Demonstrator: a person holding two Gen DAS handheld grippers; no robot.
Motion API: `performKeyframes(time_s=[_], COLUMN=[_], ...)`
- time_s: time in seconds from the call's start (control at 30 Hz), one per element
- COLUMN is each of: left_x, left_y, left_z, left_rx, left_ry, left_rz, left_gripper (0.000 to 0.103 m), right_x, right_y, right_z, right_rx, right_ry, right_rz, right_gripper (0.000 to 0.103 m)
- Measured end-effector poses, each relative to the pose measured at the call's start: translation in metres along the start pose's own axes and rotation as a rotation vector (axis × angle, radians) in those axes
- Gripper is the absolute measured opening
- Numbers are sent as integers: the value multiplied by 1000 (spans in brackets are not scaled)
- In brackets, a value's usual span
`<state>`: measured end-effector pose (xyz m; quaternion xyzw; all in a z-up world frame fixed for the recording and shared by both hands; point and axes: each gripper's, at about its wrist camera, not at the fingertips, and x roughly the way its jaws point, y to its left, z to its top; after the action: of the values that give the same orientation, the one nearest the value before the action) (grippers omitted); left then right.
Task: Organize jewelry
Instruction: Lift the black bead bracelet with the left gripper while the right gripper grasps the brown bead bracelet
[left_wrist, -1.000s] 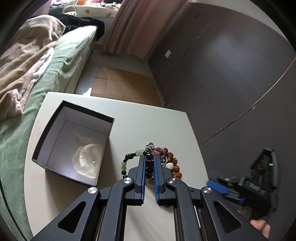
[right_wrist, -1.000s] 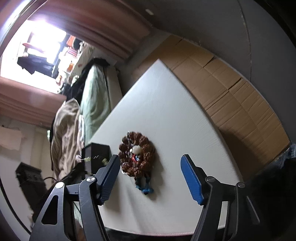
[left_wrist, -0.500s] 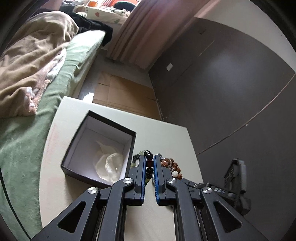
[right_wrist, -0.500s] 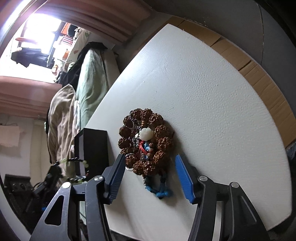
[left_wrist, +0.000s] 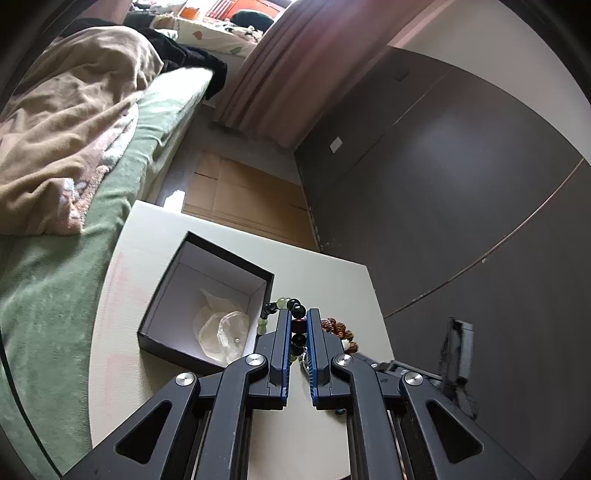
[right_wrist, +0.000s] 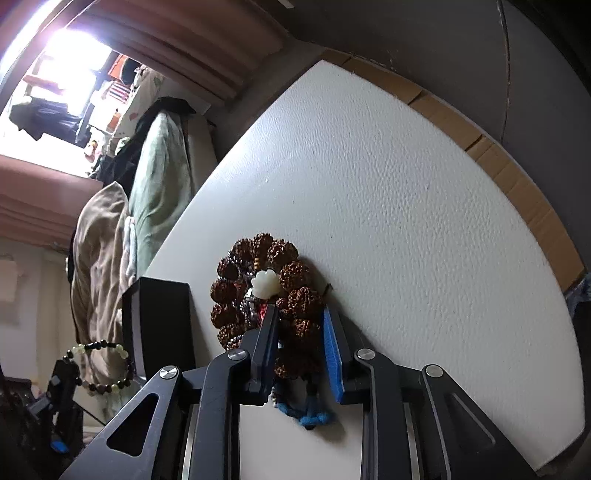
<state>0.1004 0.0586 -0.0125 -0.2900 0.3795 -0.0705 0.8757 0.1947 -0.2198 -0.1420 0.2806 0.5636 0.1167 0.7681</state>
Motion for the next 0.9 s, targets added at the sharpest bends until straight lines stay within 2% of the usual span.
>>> performKeyframes(time_s=[0.13, 0.2, 0.23, 0.4, 0.5, 0.6, 0.63, 0.7, 0.73, 0.77, 0.9], left_x=[-6, -8, -8, -13, -15, -16, -17, -18, -18, -18, -17], left_y=[5, 8, 9, 11, 13, 14, 15, 16, 17, 17, 19], left_z=[3, 4, 4, 6, 6, 7, 7, 8, 9, 9, 10], left_rx=[-10, -14, -16, -15, -15, -14, -15, -18, -20, -21, -25], left_ry=[-12, -15, -16, -25, -24, -27, -28, -30, -31, -31, -30], left_rz=[2, 2, 3, 5, 5, 8, 9, 9, 9, 9, 10], left_gripper=[8, 8, 8, 8, 8, 8, 8, 8, 8, 8, 8], right_x=[-26, -35, -39, -53, -46, -33, -28, -23, -21, -21, -18], right_y=[24, 34, 40, 64, 67, 52, 46, 36, 32, 29, 25], right_z=[1, 0, -1, -4, -4, 0, 1, 2, 2, 2, -1], right_rx=[-104, -145, -166, -254, -265, -213, -198, -166, -147, -137, -114], right_ry=[-88, -116, -122, -169, -143, -102, -81, -52, -45, -47, -36], right_rz=[43, 63, 85, 120, 57, -15, -44, -72, -77, -82, -96], right_gripper=[25, 19, 2, 2, 2, 2, 5, 19, 39, 54, 55])
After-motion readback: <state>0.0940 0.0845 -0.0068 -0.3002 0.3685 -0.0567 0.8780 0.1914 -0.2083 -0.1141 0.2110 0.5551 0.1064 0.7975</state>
